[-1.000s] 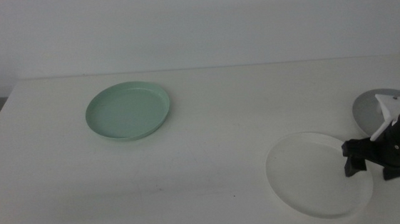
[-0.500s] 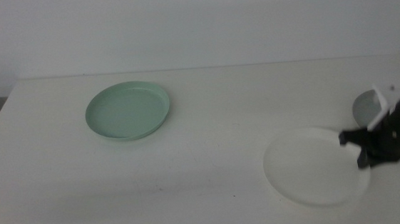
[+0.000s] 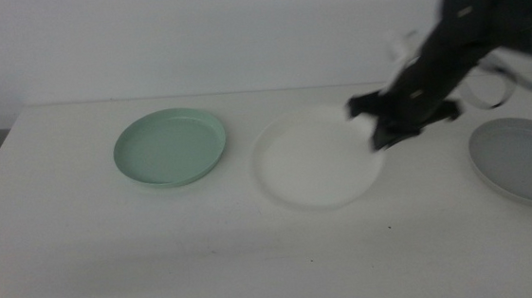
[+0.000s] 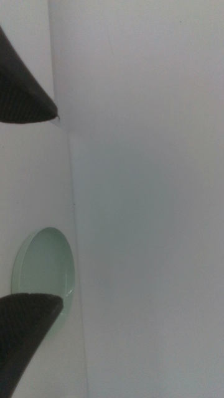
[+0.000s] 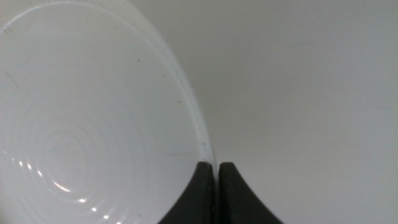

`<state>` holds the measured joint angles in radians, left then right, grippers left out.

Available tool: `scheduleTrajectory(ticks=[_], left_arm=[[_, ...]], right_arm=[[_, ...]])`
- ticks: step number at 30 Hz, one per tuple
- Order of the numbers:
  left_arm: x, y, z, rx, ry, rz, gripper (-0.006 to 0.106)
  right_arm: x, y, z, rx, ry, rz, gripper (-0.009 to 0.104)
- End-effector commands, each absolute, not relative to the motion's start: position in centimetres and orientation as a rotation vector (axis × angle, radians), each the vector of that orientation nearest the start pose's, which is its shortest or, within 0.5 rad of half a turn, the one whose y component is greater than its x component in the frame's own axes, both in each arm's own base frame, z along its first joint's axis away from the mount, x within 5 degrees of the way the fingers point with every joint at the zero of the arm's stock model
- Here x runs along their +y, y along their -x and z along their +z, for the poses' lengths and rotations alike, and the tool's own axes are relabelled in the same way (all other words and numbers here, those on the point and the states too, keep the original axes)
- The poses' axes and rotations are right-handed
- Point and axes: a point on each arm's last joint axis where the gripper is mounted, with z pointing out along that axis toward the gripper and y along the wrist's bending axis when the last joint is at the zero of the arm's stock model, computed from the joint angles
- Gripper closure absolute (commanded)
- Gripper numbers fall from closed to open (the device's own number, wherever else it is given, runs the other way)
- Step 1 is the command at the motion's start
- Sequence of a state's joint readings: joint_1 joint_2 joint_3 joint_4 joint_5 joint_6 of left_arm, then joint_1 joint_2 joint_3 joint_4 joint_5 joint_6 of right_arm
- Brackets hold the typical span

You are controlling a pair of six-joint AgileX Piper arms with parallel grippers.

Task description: Stack the three bowls on top of each other.

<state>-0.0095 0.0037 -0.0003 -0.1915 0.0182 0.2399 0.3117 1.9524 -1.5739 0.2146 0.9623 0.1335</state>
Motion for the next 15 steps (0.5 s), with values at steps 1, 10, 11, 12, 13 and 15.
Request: scheduleTrajectory(ticks=[1, 10, 11, 12, 13, 15], left_arm=[[-0.1, -5.6, 21.2, 1.491, -0.034, 0.02, 0.007], [-0.1, -5.6, 21.2, 1.491, -0.034, 0.02, 0.007], [-0.1, -5.6, 21.2, 1.491, -0.034, 0.02, 0.007], [-0.1, -5.6, 21.2, 1.491, -0.034, 0.02, 0.007], [-0.1, -5.6, 21.2, 1.491, -0.034, 0.02, 0.007], [-0.1, -5.6, 21.2, 1.491, -0.034, 0.02, 0.007]], right_arm=[[16.4, -39.3, 21.9, 2.894, 0.17, 0.384, 0.097], [19.9, -39.7, 16.8, 2.922, 0.194, 0.402, 0.097], [19.9, -39.8, 16.5, 2.924, 0.192, 0.4, 0.097], [19.9, -39.8, 16.4, 2.924, 0.192, 0.399, 0.097], [19.9, -39.8, 16.3, 2.924, 0.196, 0.391, 0.097], [19.8, -39.9, 16.3, 2.917, 0.203, 0.381, 0.095]])
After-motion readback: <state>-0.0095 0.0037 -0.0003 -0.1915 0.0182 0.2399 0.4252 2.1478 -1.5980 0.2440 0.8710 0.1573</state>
